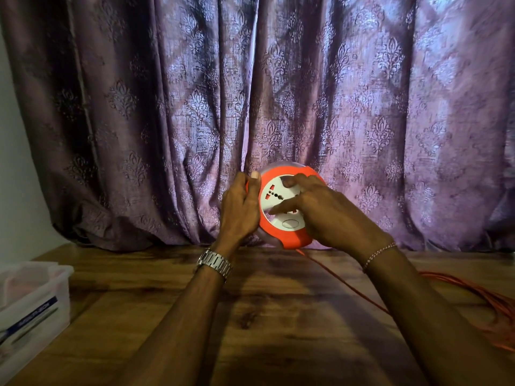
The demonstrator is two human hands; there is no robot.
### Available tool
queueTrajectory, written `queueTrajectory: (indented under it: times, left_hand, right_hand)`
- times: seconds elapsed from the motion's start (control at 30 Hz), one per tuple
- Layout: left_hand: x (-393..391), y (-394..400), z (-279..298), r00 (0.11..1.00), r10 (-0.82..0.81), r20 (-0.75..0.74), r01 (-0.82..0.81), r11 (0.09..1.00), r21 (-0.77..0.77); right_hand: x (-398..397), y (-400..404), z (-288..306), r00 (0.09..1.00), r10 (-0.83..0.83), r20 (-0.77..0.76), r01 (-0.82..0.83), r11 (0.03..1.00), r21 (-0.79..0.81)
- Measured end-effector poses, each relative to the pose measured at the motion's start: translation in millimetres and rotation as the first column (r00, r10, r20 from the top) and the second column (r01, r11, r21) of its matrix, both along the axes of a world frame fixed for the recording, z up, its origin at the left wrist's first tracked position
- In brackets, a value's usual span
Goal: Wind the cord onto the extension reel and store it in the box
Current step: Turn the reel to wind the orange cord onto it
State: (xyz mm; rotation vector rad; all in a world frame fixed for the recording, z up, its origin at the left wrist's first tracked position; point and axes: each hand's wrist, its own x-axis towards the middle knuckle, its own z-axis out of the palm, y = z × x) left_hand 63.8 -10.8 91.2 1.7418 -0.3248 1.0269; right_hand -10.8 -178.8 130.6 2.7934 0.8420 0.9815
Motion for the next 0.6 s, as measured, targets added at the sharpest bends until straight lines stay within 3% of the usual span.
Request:
queueTrajectory:
  times: [0.23, 0.43, 0.6]
  left_hand:
    - [-2.9, 0.4, 0.4, 1.0, -0.008, 0.02, 0.008, 1.0, -0.01]
    - [-5.3, -0.5, 1.9, 1.0, -0.001, 0.016, 0.001, 1.0, 0.004]
    - [-3.0, 0.1, 0.4, 1.0, 0.008, 0.015, -0.008, 1.0, 0.004]
  right_hand:
    - [-0.6, 2.5, -5.5, 0.994, -0.088, 0.056, 0.08, 0.988, 0.135]
    - [7.4, 4.7, -8.8, 0.95, -0.245, 0.192, 0.179, 0.935, 0.306]
    - [3.9, 4.7, -6.2, 0.937, -0.242, 0.252, 0.189, 0.958, 0.217]
